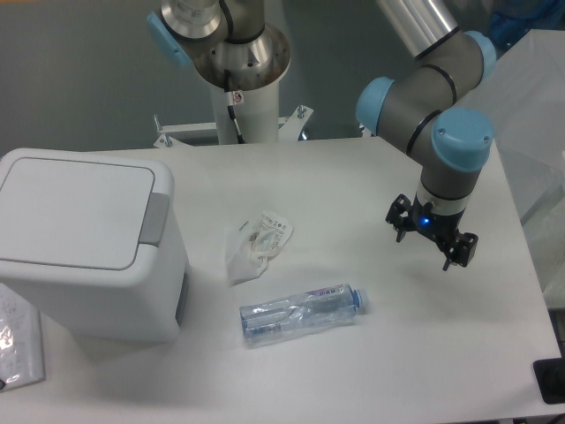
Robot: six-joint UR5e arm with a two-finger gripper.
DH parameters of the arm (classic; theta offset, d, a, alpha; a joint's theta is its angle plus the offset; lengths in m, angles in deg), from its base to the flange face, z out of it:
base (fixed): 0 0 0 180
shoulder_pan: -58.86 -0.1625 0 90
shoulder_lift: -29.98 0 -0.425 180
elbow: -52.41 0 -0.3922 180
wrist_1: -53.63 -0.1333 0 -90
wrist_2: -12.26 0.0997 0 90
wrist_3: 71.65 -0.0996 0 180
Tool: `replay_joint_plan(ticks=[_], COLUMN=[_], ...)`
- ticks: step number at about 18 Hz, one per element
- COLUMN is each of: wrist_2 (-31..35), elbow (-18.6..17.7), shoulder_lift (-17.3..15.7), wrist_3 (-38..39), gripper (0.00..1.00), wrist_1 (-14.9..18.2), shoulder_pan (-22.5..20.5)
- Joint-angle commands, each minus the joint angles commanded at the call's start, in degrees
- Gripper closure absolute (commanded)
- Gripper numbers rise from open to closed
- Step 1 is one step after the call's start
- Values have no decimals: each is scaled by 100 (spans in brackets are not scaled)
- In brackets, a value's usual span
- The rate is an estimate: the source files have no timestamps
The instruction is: Open the trash can
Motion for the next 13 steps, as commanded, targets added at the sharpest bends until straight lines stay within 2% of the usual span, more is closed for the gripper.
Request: replay_joint_plan(ticks=[4, 7, 10, 13], wrist_2=[-604, -983, -1247, -1747], elbow=[27, 184, 745, 1422], shoulder_lift=[-44, -140, -150, 26], wrist_3=[800, 1730, 3020, 4524], gripper=[0, 0, 0, 0], wrist_1=[-140, -149, -132, -141], shoulder_pan=[35, 193, 579, 826])
